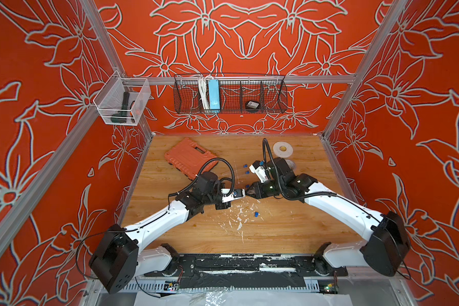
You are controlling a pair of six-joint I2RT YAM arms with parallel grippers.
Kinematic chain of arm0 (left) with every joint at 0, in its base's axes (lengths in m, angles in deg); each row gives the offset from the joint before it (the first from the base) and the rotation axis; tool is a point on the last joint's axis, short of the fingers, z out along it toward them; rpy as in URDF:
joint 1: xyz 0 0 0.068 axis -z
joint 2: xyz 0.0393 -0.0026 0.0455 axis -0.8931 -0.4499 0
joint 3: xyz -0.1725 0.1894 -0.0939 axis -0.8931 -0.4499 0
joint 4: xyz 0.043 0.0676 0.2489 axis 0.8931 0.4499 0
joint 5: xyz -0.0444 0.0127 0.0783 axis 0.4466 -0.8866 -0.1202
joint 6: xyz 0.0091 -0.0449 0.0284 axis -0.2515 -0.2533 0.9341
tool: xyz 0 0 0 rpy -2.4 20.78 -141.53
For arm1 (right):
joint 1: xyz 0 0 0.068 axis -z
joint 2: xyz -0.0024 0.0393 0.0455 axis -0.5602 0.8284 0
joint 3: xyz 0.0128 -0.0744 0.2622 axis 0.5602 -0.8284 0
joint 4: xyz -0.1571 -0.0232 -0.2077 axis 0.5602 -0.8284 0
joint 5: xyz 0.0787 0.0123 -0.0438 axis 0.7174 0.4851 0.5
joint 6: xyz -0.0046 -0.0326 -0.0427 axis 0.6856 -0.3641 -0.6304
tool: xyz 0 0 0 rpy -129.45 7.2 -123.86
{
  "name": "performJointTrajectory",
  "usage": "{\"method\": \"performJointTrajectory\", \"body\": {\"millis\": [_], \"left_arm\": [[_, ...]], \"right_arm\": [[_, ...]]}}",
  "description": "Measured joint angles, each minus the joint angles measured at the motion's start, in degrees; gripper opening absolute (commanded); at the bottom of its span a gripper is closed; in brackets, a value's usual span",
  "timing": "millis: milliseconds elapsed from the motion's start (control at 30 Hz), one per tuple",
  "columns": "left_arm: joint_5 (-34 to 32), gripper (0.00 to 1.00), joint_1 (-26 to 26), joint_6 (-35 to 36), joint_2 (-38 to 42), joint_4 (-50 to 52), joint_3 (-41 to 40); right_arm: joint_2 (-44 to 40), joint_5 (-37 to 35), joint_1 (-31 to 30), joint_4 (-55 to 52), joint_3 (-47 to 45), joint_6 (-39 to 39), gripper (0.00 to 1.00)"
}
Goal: Insert stoppers into test tubes
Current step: Pick up the test tube at the center of the board.
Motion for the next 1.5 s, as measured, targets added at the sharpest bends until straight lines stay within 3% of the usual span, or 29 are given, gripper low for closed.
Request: {"method": "performJointTrajectory", "body": {"millis": [167,467,567,1100,1333,1500], "left_arm": [[0.0,0.04,0.0,0.0,0.0,0.0,0.0],[-0.6,0.25,0.0,-0.2,0.1,-0.1,0.0],[-0.8,0.27,0.0,-0.2,0.5,-0.1,-0.1],[1.8,0.22,0.0,-0.3,4.2,-1.6,-2.0],[2.5,0.10,-0.1,-0.8,4.4,-2.4,-2.0],[2.6,0.02,-0.1,-1.1,4.4,-2.4,-2.0]], "right_arm": [[0.0,0.7,-0.1,0.2,0.2,-0.1,0.13],[-0.8,2.2,0.0,-0.1,0.2,0.0,0.06],[-2.1,3.0,0.1,-0.2,0.2,0.1,0.06],[-5.2,8.3,0.9,0.5,0.2,2.5,0.06],[-5.1,9.0,0.9,0.5,0.2,2.9,0.06],[-5.1,9.2,0.9,0.5,0.2,2.9,0.19]]}}
